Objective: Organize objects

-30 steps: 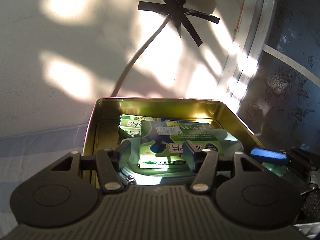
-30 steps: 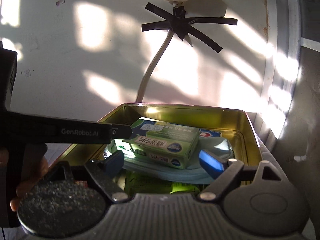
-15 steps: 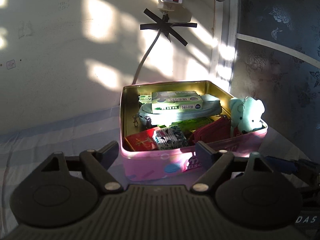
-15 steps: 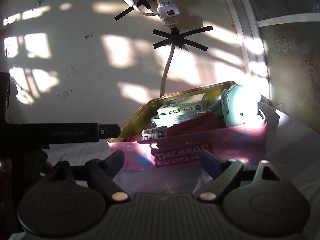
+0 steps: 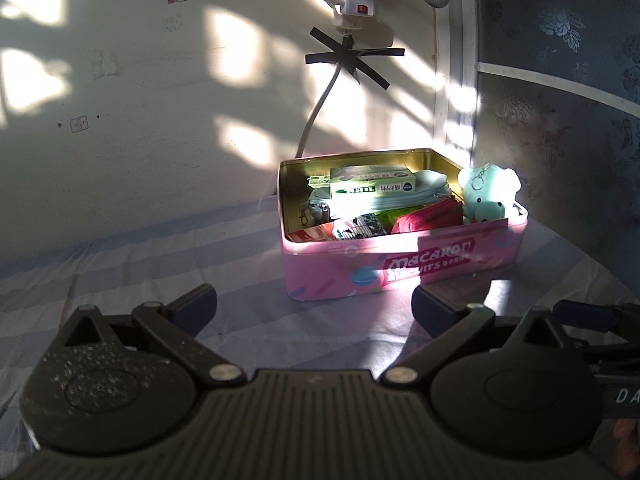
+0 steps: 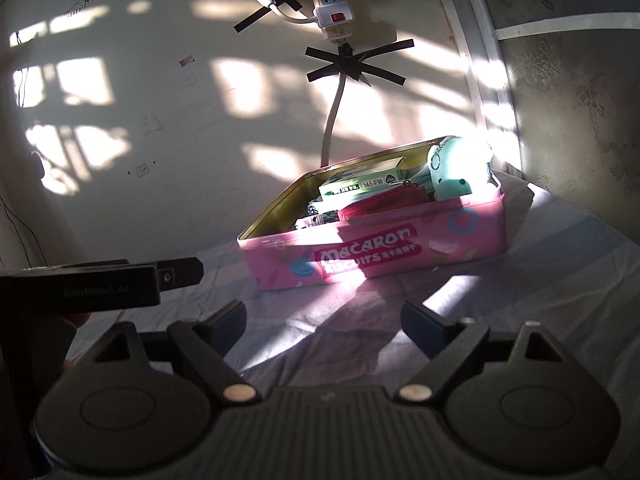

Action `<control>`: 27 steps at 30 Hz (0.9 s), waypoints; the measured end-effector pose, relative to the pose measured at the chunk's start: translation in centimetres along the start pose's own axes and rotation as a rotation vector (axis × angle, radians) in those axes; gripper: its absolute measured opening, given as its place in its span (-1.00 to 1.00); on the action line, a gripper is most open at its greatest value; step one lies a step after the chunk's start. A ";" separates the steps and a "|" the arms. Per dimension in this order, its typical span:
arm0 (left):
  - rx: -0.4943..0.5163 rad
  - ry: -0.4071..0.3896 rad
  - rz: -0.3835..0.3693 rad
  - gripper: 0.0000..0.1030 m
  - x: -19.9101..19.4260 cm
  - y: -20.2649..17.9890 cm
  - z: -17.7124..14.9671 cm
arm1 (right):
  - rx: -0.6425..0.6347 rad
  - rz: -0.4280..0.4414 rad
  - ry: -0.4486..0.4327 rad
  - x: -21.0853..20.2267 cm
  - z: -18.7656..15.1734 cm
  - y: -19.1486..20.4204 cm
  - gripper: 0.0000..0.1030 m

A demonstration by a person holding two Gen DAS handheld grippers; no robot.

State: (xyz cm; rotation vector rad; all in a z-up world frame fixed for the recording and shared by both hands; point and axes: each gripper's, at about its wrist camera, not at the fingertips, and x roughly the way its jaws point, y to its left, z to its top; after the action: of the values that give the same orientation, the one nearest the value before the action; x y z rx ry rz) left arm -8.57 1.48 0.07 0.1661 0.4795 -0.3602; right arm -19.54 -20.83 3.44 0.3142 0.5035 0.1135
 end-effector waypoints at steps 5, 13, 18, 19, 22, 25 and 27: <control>-0.016 0.000 0.008 1.00 0.0 0.4 -0.2 | -0.016 0.007 0.000 0.0 -0.1 0.8 0.70; -0.094 0.012 0.028 1.00 1.3 1.8 -0.5 | -0.006 0.018 0.008 1.5 -0.4 1.0 0.71; -0.078 0.025 0.071 1.00 2.1 2.0 -0.9 | 0.001 0.011 0.026 2.5 -0.7 0.9 0.72; -0.072 0.025 0.079 1.00 2.1 2.0 -1.0 | 0.005 0.011 0.031 2.6 -0.7 0.9 0.73; -0.061 0.018 0.094 1.00 2.3 2.3 -1.1 | 0.008 0.010 0.038 3.1 -0.8 1.0 0.73; -0.084 0.017 0.088 1.00 2.2 2.7 -1.2 | 0.005 0.008 0.040 3.4 -0.9 1.1 0.73; -0.090 0.021 0.082 1.00 2.3 2.9 -1.2 | 0.005 0.008 0.036 3.5 -1.0 1.2 0.73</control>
State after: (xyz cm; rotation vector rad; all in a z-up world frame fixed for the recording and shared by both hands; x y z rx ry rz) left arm -6.10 3.79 -1.86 0.1025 0.5065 -0.2562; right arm -17.03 -18.75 1.36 0.3193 0.5378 0.1260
